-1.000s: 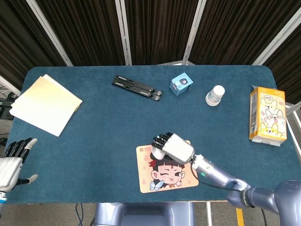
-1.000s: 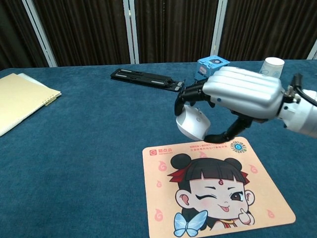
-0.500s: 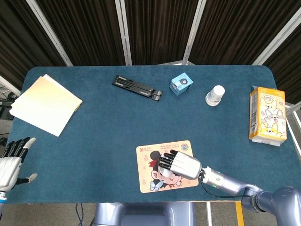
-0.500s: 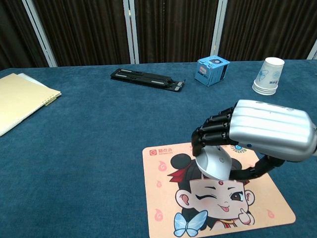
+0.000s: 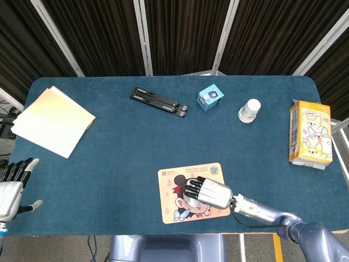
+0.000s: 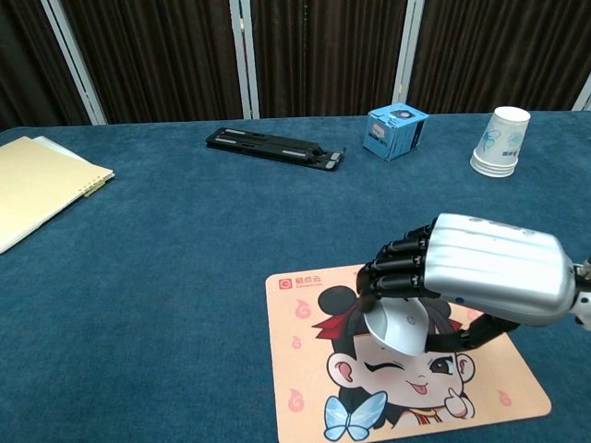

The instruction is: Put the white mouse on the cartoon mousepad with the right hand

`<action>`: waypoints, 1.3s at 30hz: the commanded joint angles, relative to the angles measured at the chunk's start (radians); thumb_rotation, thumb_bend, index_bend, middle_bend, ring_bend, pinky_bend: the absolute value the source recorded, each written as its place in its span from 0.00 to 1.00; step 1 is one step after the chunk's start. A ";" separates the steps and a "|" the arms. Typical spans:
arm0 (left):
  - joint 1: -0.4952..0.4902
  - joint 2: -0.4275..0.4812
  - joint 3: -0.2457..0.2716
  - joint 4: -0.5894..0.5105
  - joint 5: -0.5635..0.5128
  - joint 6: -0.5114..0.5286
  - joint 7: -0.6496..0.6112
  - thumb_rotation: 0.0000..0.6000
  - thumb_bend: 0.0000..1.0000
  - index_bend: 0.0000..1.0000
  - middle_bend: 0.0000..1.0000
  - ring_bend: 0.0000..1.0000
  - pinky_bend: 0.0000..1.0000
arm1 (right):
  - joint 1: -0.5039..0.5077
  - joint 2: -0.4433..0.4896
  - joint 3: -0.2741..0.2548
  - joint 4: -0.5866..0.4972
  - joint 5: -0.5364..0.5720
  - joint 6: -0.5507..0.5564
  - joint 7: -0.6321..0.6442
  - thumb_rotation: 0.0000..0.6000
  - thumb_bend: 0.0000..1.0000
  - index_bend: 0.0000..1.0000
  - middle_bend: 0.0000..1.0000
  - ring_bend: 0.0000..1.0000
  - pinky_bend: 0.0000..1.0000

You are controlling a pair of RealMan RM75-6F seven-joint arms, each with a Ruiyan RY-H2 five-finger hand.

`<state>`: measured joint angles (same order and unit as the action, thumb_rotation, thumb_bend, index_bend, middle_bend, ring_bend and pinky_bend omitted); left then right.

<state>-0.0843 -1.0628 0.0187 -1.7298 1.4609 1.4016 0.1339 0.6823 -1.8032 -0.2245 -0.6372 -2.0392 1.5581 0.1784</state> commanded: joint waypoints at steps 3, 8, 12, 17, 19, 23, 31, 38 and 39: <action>-0.001 0.001 0.000 -0.001 -0.002 -0.004 0.001 1.00 0.09 0.00 0.00 0.00 0.00 | -0.009 -0.061 0.007 0.095 0.020 -0.013 0.026 1.00 0.30 0.64 0.56 0.35 0.53; -0.002 0.002 0.002 -0.002 -0.001 -0.008 0.004 1.00 0.10 0.00 0.00 0.00 0.00 | -0.011 -0.099 0.002 0.180 0.030 -0.015 0.059 1.00 0.30 0.64 0.56 0.35 0.52; -0.003 0.002 0.003 -0.001 0.001 -0.010 0.003 1.00 0.09 0.00 0.00 0.00 0.00 | -0.009 -0.114 -0.017 0.228 0.020 0.003 0.075 1.00 0.30 0.64 0.56 0.35 0.52; -0.005 0.002 0.002 -0.001 -0.001 -0.013 0.005 1.00 0.09 0.00 0.00 0.00 0.00 | -0.017 -0.134 -0.035 0.259 0.011 0.033 0.080 1.00 0.28 0.64 0.56 0.35 0.50; -0.004 0.000 0.001 -0.002 0.000 -0.011 0.008 1.00 0.09 0.00 0.00 0.00 0.00 | -0.021 -0.142 -0.037 0.266 0.015 0.039 0.083 1.00 0.27 0.64 0.56 0.35 0.49; -0.003 -0.001 0.002 -0.005 -0.001 -0.010 0.012 1.00 0.09 0.00 0.00 0.00 0.00 | -0.026 -0.148 -0.042 0.274 0.018 0.053 0.084 1.00 0.26 0.64 0.56 0.34 0.46; -0.003 -0.002 0.005 -0.009 0.001 -0.012 0.019 1.00 0.10 0.00 0.00 0.00 0.00 | -0.032 -0.149 -0.045 0.266 0.030 0.050 0.064 1.00 0.22 0.61 0.43 0.22 0.33; -0.003 -0.002 0.004 -0.009 0.000 -0.013 0.017 1.00 0.09 0.00 0.00 0.00 0.00 | -0.032 -0.138 -0.059 0.243 0.026 0.047 0.039 1.00 0.20 0.51 0.32 0.10 0.19; -0.003 -0.001 0.004 -0.009 0.000 -0.012 0.016 1.00 0.09 0.00 0.00 0.00 0.00 | -0.032 -0.136 -0.061 0.237 0.026 0.046 0.035 1.00 0.19 0.51 0.31 0.08 0.17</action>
<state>-0.0869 -1.0641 0.0230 -1.7391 1.4605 1.3892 0.1495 0.6503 -1.9410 -0.2835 -0.3969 -2.0126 1.6052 0.2156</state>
